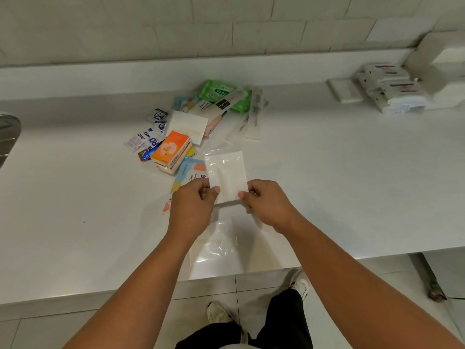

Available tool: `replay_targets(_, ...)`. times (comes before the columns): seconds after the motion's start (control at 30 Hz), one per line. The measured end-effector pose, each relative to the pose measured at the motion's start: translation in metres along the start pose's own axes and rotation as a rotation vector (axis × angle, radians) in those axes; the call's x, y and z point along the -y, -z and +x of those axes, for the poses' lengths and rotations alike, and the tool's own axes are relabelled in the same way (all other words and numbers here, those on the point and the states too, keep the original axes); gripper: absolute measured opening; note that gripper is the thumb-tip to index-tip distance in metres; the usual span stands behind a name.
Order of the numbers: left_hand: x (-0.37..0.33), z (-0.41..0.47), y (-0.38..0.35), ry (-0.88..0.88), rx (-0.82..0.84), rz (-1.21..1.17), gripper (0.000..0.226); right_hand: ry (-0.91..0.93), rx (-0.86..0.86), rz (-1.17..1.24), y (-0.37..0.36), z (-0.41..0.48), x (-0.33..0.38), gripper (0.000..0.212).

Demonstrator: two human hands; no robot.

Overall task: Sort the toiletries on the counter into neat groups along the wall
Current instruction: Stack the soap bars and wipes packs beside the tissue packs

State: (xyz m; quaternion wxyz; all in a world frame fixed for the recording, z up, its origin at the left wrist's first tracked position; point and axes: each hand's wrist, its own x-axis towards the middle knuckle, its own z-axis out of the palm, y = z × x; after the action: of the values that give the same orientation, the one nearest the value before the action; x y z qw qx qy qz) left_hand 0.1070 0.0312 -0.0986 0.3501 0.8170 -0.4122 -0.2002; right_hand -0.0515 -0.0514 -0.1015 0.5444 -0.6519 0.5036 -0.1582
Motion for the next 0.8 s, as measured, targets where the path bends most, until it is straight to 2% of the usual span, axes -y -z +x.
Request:
replay_targets(0.1, -0.017, -0.001, -0.002, 0.003, 0.064, -0.132, 0.014, 0.005, 0.014, 0.156, 0.019, -0.014, 0.001, 0.033)
replay_targets(0.23, -0.047, -0.003, -0.012, -0.05, 0.177, -0.194, 0.013, 0.032, 0.01, 0.405, 0.049, -0.025, 0.002, 0.021)
replay_targets(0.37, -0.084, -0.001, -0.035, -0.055, 0.308, -0.291, 0.014, 0.045, 0.014, 0.574, 0.083, -0.023, -0.008, 0.028)
replay_targets(0.6, -0.148, 0.026, -0.106, -0.02, 0.403, -0.37, 0.045, 0.046, -0.015, 0.686, 0.159, -0.007, -0.029, 0.03)
replay_targets(0.8, -0.207, 0.056, -0.173, 0.0, 0.461, -0.388, 0.051, 0.04, -0.079, 0.67, 0.238, 0.031, -0.054, 0.031)
